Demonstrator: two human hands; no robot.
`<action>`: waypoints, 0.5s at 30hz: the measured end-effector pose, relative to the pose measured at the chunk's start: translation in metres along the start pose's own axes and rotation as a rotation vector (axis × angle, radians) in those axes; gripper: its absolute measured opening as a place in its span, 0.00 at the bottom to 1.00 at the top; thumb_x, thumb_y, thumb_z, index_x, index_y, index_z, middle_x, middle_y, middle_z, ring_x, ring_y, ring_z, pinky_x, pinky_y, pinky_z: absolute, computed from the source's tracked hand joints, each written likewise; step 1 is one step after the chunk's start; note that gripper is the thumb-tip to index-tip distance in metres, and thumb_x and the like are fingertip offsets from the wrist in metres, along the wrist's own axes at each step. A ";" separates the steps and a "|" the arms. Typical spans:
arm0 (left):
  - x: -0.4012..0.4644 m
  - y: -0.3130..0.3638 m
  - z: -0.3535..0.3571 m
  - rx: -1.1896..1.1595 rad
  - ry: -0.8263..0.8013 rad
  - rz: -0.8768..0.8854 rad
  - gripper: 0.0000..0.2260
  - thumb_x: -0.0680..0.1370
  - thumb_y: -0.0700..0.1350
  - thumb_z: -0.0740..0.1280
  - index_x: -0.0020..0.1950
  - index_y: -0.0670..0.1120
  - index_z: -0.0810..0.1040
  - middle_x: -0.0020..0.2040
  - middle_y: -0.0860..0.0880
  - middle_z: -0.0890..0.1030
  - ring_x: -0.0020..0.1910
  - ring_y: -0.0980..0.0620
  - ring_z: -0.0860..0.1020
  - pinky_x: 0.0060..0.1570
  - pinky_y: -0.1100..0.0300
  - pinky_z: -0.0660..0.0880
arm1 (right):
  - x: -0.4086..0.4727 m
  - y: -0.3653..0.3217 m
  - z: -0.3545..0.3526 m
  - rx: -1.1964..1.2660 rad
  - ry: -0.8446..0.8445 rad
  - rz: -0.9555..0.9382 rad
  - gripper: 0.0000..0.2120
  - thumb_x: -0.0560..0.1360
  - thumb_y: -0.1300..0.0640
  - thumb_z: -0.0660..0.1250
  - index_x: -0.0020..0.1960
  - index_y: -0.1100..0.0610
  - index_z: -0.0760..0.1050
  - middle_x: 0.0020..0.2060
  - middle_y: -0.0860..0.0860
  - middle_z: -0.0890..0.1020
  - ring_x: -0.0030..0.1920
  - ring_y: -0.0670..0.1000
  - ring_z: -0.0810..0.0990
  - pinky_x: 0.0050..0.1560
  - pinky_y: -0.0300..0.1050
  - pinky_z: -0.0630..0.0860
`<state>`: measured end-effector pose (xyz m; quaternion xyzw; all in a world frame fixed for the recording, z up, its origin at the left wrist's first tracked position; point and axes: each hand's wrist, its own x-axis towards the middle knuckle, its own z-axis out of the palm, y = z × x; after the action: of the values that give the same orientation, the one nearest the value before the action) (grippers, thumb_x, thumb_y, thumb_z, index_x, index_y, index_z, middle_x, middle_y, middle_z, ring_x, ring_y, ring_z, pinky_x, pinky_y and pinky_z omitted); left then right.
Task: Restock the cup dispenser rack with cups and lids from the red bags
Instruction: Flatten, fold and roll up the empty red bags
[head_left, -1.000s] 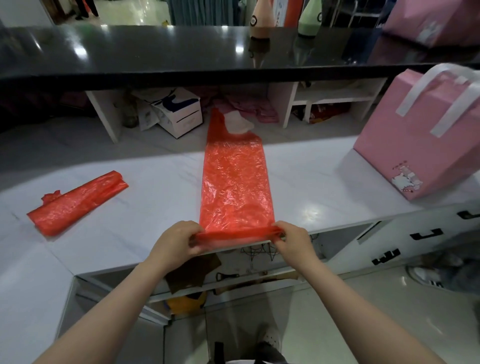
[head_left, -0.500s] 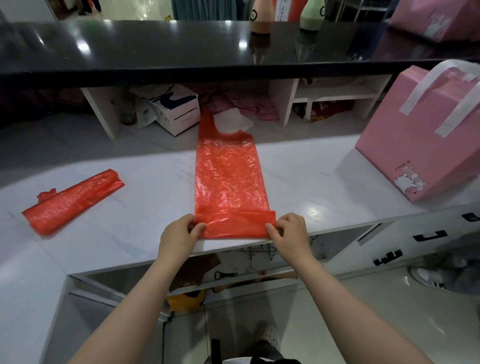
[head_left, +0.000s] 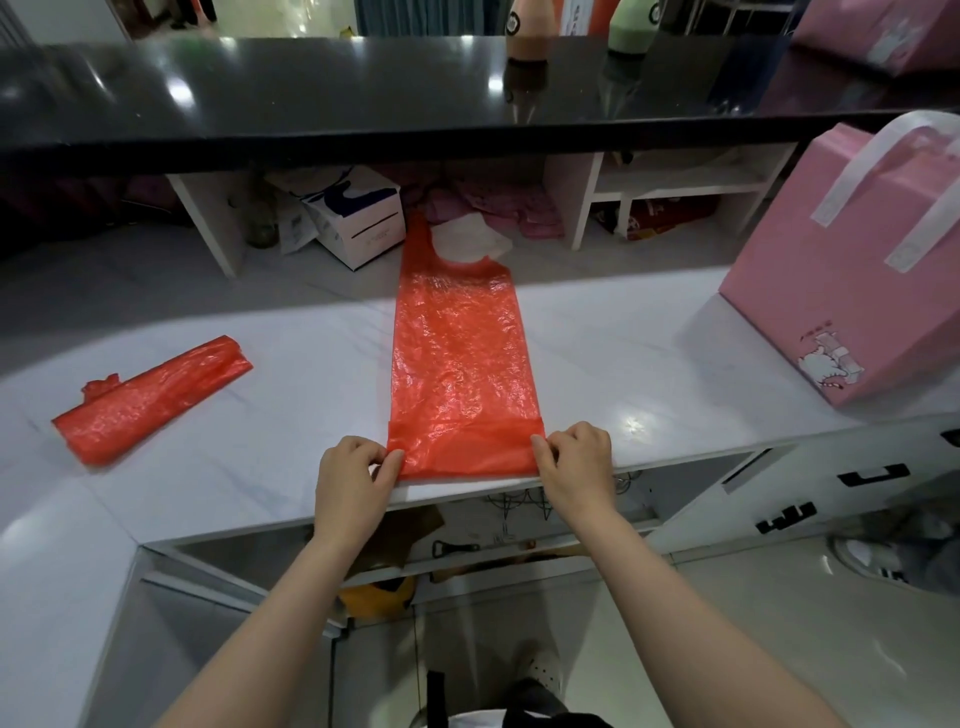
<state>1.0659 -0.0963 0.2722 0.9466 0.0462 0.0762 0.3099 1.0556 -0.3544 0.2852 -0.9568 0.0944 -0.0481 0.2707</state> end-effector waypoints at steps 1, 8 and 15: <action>0.000 0.000 0.000 0.017 0.007 -0.001 0.10 0.77 0.54 0.66 0.38 0.52 0.75 0.42 0.55 0.73 0.46 0.54 0.72 0.43 0.60 0.68 | 0.000 -0.001 0.000 -0.022 -0.001 -0.005 0.21 0.81 0.44 0.55 0.46 0.56 0.81 0.42 0.48 0.70 0.53 0.50 0.64 0.55 0.46 0.67; -0.002 0.017 -0.004 0.185 -0.014 0.192 0.20 0.75 0.41 0.68 0.67 0.47 0.71 0.66 0.45 0.72 0.66 0.43 0.69 0.65 0.51 0.66 | 0.002 0.000 0.000 -0.153 -0.026 -0.074 0.20 0.81 0.45 0.54 0.51 0.56 0.80 0.43 0.48 0.68 0.54 0.53 0.65 0.50 0.47 0.66; 0.000 0.005 -0.001 0.422 -0.428 0.533 0.26 0.82 0.59 0.47 0.76 0.58 0.39 0.75 0.58 0.40 0.77 0.53 0.41 0.70 0.60 0.33 | 0.002 0.002 0.003 -0.155 0.013 -0.076 0.14 0.79 0.46 0.58 0.50 0.55 0.75 0.45 0.49 0.72 0.55 0.54 0.68 0.50 0.47 0.67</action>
<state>1.0662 -0.0998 0.2763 0.9627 -0.2521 -0.0563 0.0805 1.0580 -0.3547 0.2820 -0.9774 0.0634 -0.0570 0.1933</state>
